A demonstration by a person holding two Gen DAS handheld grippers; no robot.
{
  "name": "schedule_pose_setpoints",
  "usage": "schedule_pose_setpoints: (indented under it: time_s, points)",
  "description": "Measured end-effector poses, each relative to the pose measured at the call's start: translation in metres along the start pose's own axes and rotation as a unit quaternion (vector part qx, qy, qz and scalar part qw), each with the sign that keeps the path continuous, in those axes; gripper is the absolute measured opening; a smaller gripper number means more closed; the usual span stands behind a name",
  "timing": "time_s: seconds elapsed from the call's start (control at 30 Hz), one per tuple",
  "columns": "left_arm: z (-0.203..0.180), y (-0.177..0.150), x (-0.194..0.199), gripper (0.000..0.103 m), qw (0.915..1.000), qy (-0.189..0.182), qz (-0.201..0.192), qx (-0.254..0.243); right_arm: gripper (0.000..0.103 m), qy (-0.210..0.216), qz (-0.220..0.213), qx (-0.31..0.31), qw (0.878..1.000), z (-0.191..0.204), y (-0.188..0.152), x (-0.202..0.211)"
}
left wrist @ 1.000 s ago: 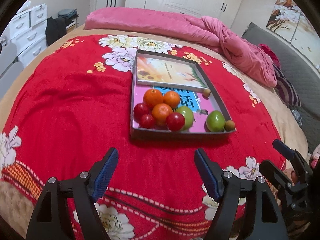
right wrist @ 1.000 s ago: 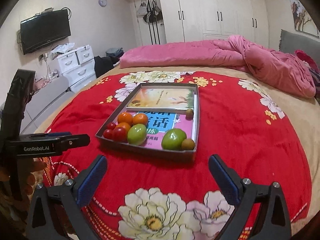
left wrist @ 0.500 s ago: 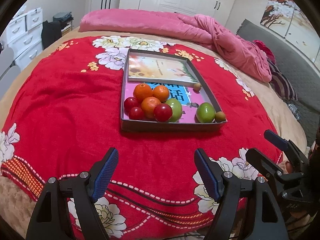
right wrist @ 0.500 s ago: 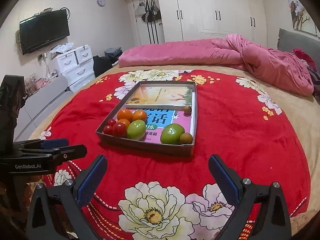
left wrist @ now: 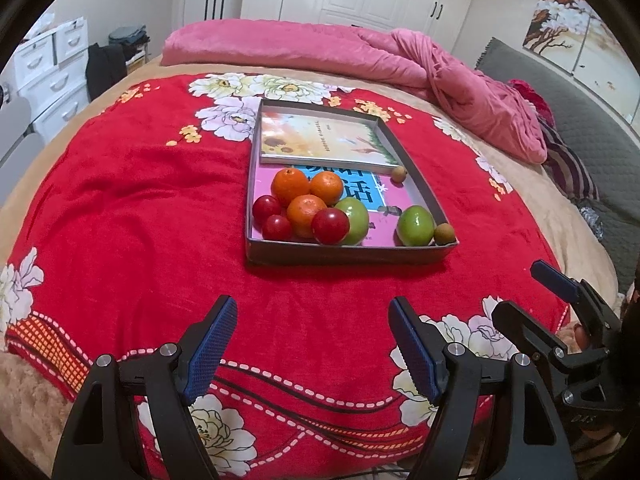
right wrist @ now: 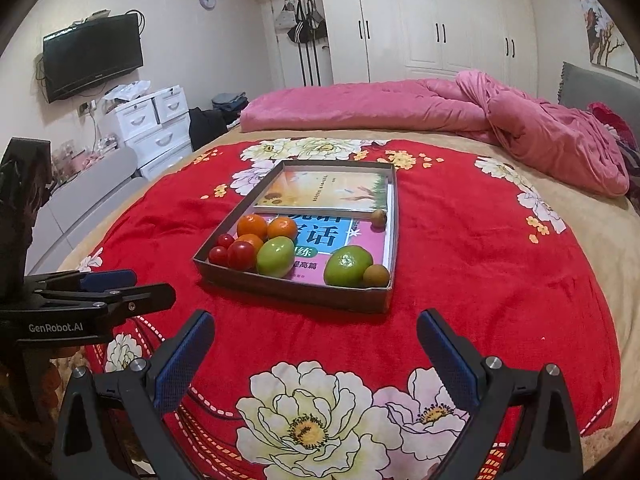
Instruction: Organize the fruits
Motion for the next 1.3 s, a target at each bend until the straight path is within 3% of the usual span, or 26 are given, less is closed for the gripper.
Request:
schedule_pose_setpoints:
  time_s: [1.3]
  points:
    - [0.0013, -0.001, -0.0033, 0.079, 1.0, 0.006, 0.005, 0.001, 0.102, -0.004, 0.003, 0.0, 1.0, -0.0021, -0.0015, -0.0011]
Point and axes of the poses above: each gripper's, at about its wrist camera, not at the fingertips, and x roughly against the way its jaws point, z to its left, y to its top, the point moved 7 cm from there along -x, roughly the way its jaws point, and after that the axes turned 4 degrees about y, right-handed, at the moved point
